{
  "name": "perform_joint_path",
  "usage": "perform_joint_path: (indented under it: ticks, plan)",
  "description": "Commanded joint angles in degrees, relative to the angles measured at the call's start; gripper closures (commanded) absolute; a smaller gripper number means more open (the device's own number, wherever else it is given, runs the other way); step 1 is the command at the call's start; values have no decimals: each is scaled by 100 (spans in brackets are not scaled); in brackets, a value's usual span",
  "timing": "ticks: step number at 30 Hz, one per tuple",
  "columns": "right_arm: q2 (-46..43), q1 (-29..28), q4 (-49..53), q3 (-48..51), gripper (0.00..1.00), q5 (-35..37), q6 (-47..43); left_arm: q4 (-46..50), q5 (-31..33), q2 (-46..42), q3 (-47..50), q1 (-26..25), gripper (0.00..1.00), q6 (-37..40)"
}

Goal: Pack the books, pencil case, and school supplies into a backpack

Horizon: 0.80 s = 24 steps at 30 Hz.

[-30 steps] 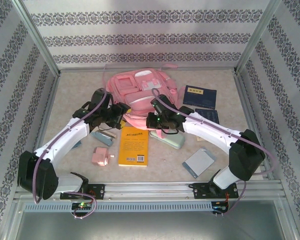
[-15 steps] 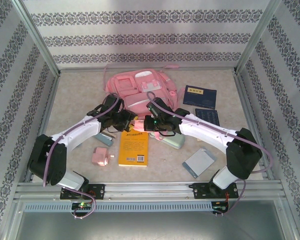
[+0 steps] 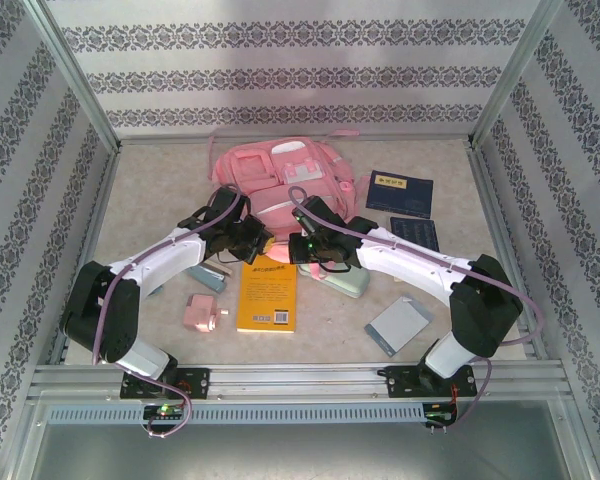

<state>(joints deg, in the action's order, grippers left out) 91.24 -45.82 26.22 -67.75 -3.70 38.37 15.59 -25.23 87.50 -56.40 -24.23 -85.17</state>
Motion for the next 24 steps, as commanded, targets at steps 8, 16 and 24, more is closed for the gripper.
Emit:
perform_joint_path:
  ticks: [8, 16, 24]
  plan:
    - [-315, 487, 203, 400, 100, -98, -377, 324, 283, -451, -116, 423, 100, 382]
    - [-379, 1011, 306, 526, 100, -389, -640, 597, 278, -656, -178, 572, 100, 578]
    - [-311, 1630, 283, 584, 100, -539, -866, 782, 136, -892, -262, 830, 100, 650]
